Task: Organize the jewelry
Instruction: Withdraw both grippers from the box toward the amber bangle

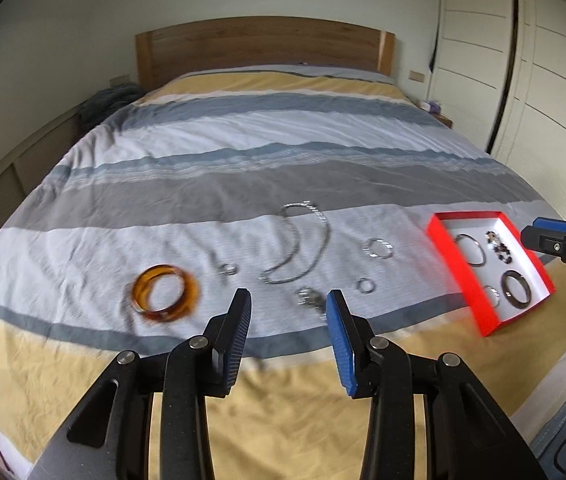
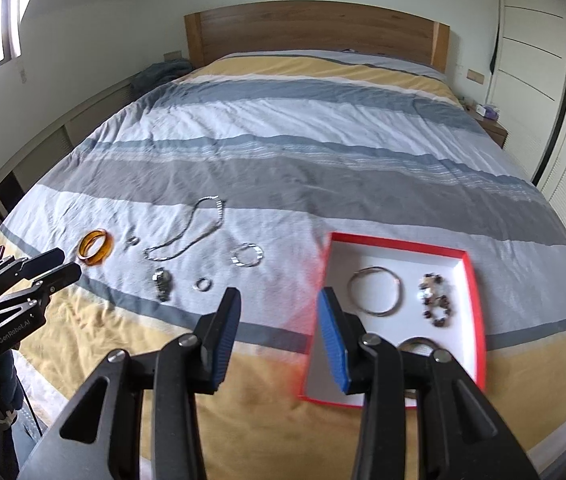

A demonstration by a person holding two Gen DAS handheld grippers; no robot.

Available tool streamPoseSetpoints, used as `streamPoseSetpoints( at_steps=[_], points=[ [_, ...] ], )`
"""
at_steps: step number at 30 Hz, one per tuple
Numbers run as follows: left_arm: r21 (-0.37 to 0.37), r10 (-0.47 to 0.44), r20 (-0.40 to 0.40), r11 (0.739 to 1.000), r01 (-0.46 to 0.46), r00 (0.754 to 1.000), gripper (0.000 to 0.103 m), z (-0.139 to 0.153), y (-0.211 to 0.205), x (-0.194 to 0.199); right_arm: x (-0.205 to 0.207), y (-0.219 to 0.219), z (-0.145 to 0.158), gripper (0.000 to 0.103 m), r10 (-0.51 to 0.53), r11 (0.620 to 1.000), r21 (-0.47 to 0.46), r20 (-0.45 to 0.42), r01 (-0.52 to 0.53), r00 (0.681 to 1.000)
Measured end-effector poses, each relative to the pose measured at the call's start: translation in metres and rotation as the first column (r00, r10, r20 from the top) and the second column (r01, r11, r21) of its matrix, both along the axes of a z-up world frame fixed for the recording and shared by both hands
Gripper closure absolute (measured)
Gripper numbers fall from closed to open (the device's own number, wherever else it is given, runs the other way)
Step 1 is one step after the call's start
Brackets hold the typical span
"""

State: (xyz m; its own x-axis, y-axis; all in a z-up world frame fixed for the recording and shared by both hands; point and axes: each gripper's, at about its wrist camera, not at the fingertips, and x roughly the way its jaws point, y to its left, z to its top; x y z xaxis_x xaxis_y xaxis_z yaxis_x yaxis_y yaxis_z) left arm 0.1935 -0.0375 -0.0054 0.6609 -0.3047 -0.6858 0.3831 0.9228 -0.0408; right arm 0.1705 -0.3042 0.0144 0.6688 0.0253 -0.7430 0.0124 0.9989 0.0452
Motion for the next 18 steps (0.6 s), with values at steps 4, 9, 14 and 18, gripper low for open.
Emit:
streamPoseSetpoints(
  at_steps=[4, 9, 14, 18],
  points=[
    [0.012, 0.053, -0.027, 0.999, -0.053, 0.998, 0.063, -0.008, 0.033, 0.004, 0.005, 0.024, -0.004, 0.065, 0.018, 1.0, 0.001, -0.01, -0.018, 1.0],
    [0.045, 0.12, -0.053, 0.992, -0.117, 0.991, 0.062, -0.026, 0.071, 0.013, 0.013, 0.048, -0.015, 0.065, 0.041, 0.999, 0.003, -0.025, -0.041, 0.999],
    [0.047, 0.183, -0.081, 0.983, -0.179, 0.98, 0.061, -0.045, 0.106, 0.022, 0.02, 0.059, -0.03, 0.065, 0.061, 0.998, 0.013, -0.052, -0.061, 0.997],
    [0.041, 0.233, -0.093, 0.972, -0.23, 0.968, 0.061, -0.052, 0.121, 0.03, 0.026, 0.06, -0.042, 0.065, 0.076, 0.997, 0.031, -0.069, -0.074, 0.995]
  ],
)
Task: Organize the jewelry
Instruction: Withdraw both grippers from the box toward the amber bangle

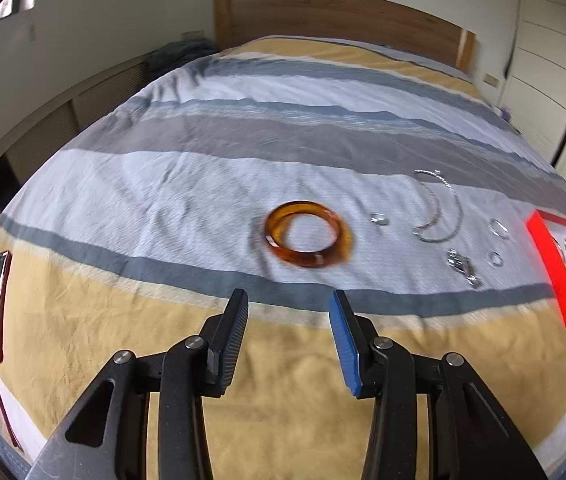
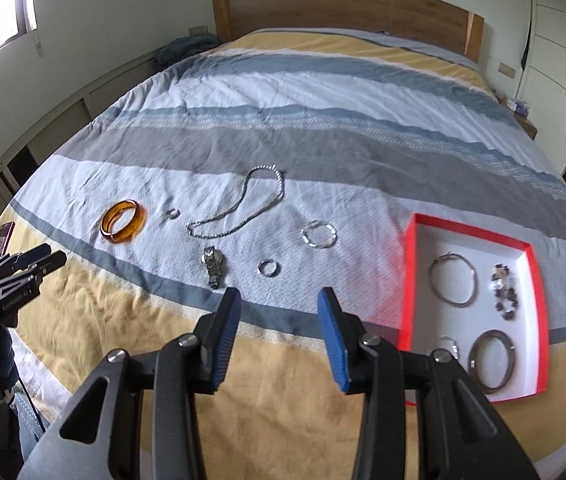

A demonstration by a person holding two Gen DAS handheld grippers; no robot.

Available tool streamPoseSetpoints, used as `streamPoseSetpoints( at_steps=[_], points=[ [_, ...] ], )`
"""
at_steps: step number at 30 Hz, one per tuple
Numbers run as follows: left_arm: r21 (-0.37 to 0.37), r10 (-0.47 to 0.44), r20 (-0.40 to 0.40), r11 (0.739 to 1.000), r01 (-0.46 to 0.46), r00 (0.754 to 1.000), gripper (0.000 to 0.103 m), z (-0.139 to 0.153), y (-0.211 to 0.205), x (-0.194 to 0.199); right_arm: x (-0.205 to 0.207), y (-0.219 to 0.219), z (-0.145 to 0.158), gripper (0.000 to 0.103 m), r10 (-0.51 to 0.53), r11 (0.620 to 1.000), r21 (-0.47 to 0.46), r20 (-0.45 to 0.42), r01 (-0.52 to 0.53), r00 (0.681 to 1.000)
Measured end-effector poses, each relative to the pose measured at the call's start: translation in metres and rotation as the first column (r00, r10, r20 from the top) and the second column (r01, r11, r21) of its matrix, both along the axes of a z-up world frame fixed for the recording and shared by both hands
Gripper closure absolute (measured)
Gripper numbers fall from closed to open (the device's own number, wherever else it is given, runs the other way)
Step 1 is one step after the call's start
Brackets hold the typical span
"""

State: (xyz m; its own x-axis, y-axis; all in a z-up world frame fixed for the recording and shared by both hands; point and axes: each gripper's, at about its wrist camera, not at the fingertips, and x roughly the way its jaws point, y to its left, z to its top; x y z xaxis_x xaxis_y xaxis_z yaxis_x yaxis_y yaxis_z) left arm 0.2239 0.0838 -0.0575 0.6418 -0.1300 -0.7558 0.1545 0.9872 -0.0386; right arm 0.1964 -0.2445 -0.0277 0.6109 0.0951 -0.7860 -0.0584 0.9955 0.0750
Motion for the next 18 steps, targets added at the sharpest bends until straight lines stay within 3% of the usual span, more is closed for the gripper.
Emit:
streamPoseSetpoints(
  at_steps=[18],
  points=[
    [0.02, 0.073, -0.031, 0.997, -0.072, 0.997, 0.057, -0.012, 0.007, 0.037, 0.025, 0.01, -0.047, 0.065, 0.113, 0.99, 0.091, -0.043, -0.109, 0.993]
  ],
)
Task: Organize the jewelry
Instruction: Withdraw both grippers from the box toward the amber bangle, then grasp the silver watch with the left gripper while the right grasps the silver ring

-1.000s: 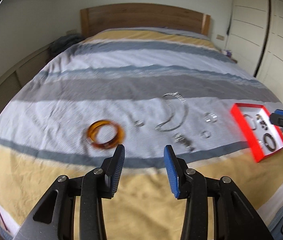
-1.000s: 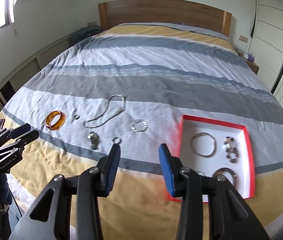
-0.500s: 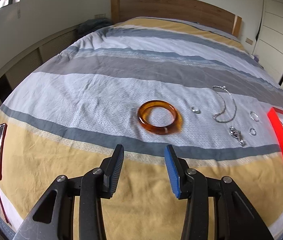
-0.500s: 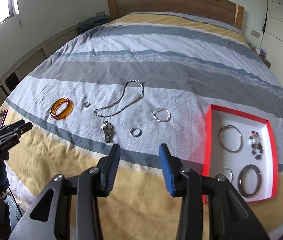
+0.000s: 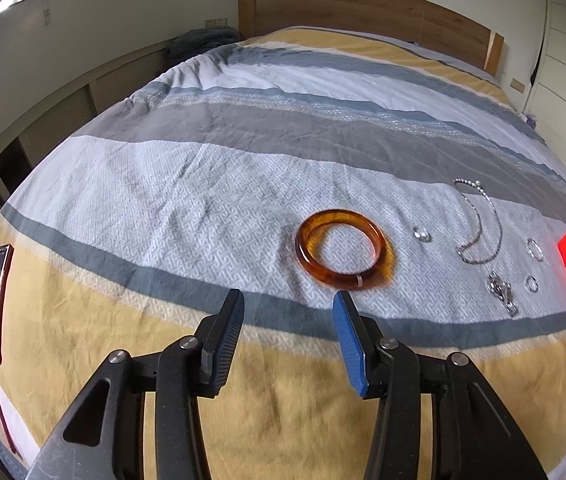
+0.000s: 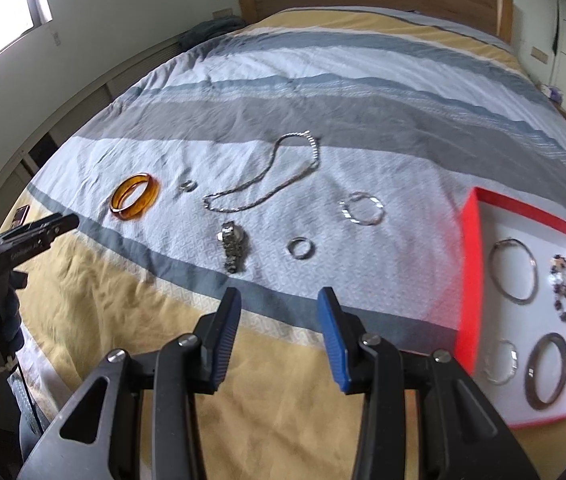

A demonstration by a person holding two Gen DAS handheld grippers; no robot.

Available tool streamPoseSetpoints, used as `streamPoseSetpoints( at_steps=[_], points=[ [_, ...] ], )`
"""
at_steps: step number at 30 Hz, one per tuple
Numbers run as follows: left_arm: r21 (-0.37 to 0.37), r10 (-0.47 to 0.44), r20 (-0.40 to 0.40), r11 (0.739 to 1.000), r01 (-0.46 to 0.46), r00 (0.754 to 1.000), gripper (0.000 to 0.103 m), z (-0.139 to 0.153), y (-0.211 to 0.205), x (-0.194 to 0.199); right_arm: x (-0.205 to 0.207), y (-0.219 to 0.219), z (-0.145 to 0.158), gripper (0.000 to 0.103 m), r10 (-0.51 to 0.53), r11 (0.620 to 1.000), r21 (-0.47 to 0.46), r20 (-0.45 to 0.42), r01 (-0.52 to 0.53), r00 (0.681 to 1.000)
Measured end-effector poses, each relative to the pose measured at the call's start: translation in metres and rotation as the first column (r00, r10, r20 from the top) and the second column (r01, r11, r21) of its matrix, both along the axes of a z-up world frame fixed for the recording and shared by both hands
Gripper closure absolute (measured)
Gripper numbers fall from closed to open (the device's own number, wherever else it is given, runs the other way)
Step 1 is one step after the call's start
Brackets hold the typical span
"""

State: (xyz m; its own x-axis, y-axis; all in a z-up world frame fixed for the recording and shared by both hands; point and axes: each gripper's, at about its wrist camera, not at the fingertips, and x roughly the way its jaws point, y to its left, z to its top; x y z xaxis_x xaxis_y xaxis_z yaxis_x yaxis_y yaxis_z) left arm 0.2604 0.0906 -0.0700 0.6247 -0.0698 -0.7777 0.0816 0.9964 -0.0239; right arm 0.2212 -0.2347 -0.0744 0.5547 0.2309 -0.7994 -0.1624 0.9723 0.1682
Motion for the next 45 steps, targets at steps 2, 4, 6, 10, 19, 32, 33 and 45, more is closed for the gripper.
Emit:
streamPoseSetpoints(
  at_steps=[2, 4, 6, 10, 19, 32, 33, 45],
  points=[
    [0.003, 0.005, 0.001, 1.0, -0.005, 1.0, 0.057, 0.0, 0.0, 0.005, 0.005, 0.003, -0.003, 0.065, 0.016, 1.0, 0.006, 0.003, -0.016, 1.0],
    [0.003, 0.011, 0.001, 1.0, -0.011, 1.0, 0.057, -0.001, 0.0, 0.01, 0.009, 0.005, -0.005, 0.065, 0.025, 1.0, 0.01, 0.007, -0.025, 1.0],
    [0.002, 0.014, 0.004, 1.0, -0.014, 1.0, 0.057, -0.002, -0.001, 0.013, 0.012, 0.005, -0.006, 0.065, 0.033, 0.999, 0.013, 0.009, -0.033, 0.999],
    [0.005, 0.004, 0.0, 1.0, -0.004, 1.0, 0.057, -0.005, -0.009, 0.016, 0.02, 0.003, -0.012, 0.065, 0.029, 0.999, 0.017, 0.005, -0.029, 1.0],
    [-0.039, -0.073, -0.008, 0.997, 0.073, 0.997, 0.057, -0.012, -0.043, 0.018, 0.033, -0.007, -0.026, 0.069, 0.018, 1.0, 0.02, -0.011, -0.018, 1.0],
    [-0.121, -0.221, -0.029, 0.969, 0.216, 0.975, 0.064, -0.026, -0.1, 0.037, 0.054, -0.008, -0.042, 0.074, 0.03, 0.999, 0.021, -0.03, -0.029, 0.999],
    [-0.136, -0.231, -0.032, 0.965, 0.225, 0.972, 0.064, -0.027, -0.103, 0.037, 0.055, -0.009, -0.044, 0.074, 0.03, 0.999, 0.019, -0.031, -0.03, 0.999],
    [-0.195, -0.295, -0.056, 0.94, 0.28, 0.954, 0.064, -0.031, -0.14, 0.03, 0.071, -0.009, -0.059, 0.084, 0.05, 0.999, 0.008, -0.043, -0.049, 0.998]
  ],
)
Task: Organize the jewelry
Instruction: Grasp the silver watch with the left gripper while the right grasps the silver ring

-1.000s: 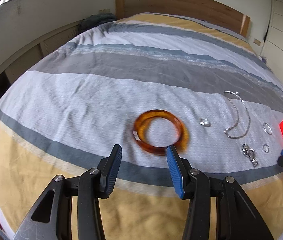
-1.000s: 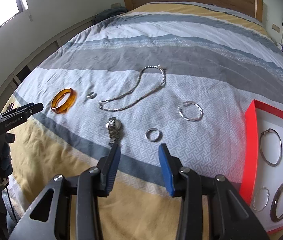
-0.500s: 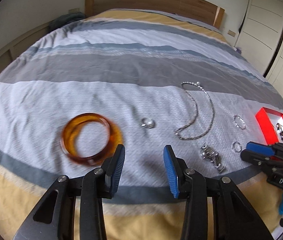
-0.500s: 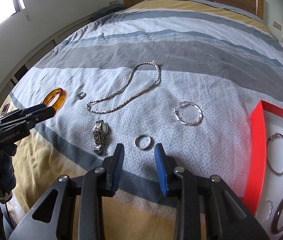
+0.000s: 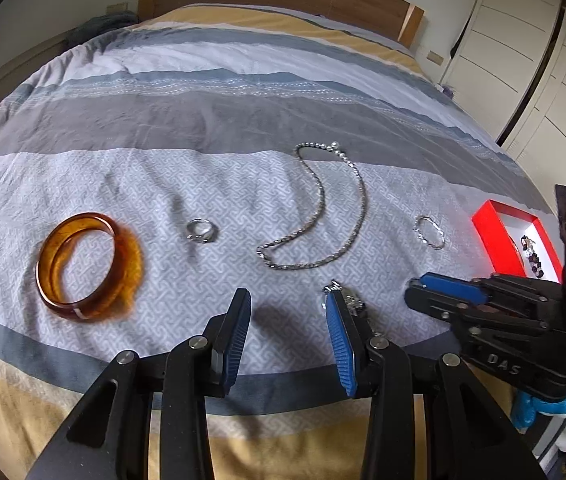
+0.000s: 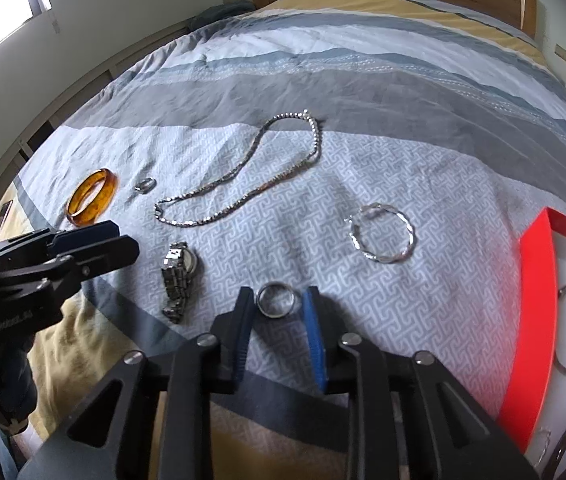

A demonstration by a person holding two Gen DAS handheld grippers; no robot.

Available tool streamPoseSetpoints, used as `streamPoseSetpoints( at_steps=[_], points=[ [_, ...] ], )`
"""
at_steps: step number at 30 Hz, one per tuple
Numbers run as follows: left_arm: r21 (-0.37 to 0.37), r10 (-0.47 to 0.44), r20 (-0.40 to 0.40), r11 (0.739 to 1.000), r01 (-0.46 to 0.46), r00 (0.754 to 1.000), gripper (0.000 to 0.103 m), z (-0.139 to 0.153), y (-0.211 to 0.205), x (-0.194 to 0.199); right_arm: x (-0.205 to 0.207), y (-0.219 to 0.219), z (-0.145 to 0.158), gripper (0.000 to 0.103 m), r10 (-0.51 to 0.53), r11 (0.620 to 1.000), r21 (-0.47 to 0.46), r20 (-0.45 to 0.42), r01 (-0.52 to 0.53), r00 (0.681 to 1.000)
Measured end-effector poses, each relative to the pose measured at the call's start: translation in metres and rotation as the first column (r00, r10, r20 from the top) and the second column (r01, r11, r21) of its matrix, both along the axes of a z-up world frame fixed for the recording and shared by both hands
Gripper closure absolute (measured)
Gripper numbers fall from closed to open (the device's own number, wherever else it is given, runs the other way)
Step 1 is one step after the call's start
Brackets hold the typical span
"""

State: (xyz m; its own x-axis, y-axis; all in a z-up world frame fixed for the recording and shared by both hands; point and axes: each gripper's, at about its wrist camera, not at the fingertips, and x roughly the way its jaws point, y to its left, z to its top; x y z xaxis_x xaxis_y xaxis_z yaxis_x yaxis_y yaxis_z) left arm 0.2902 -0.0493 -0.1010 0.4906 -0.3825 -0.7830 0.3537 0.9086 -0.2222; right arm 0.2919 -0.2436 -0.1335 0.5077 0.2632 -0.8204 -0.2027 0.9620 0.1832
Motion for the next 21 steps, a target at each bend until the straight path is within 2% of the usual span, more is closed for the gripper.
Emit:
streamPoseSetpoints(
  at_steps=[8, 13, 16, 19, 20, 21],
  points=[
    [-0.012, -0.036, -0.007, 0.999, 0.036, 0.999, 0.064, 0.001, -0.023, -0.003, -0.005, -0.01, 0.007, 0.084, -0.008, 0.999, 0.031, 0.014, 0.007, 1.0],
    [0.014, -0.045, -0.026, 0.999, 0.045, 0.999, 0.064, -0.007, -0.041, -0.004, -0.013, -0.024, 0.02, 0.084, -0.027, 0.998, 0.053, 0.032, 0.025, 0.999],
    [0.054, -0.038, -0.032, 0.998, 0.04, 0.999, 0.065, -0.016, -0.051, -0.003, -0.018, -0.031, 0.026, 0.084, -0.032, 0.998, 0.061, 0.042, 0.029, 0.999],
    [0.081, -0.017, -0.025, 0.997, 0.019, 1.0, 0.073, -0.022, -0.055, -0.001, -0.022, -0.037, 0.032, 0.084, -0.036, 0.997, 0.071, 0.052, 0.033, 0.998],
    [0.084, -0.007, -0.022, 0.996, 0.009, 1.0, 0.079, -0.023, -0.054, -0.001, -0.023, -0.038, 0.033, 0.084, -0.037, 0.997, 0.075, 0.055, 0.033, 0.998],
    [0.075, 0.0, -0.022, 0.997, 0.001, 1.0, 0.079, -0.024, -0.052, -0.001, -0.025, -0.04, 0.035, 0.084, -0.038, 0.996, 0.078, 0.058, 0.033, 0.998]
  ],
)
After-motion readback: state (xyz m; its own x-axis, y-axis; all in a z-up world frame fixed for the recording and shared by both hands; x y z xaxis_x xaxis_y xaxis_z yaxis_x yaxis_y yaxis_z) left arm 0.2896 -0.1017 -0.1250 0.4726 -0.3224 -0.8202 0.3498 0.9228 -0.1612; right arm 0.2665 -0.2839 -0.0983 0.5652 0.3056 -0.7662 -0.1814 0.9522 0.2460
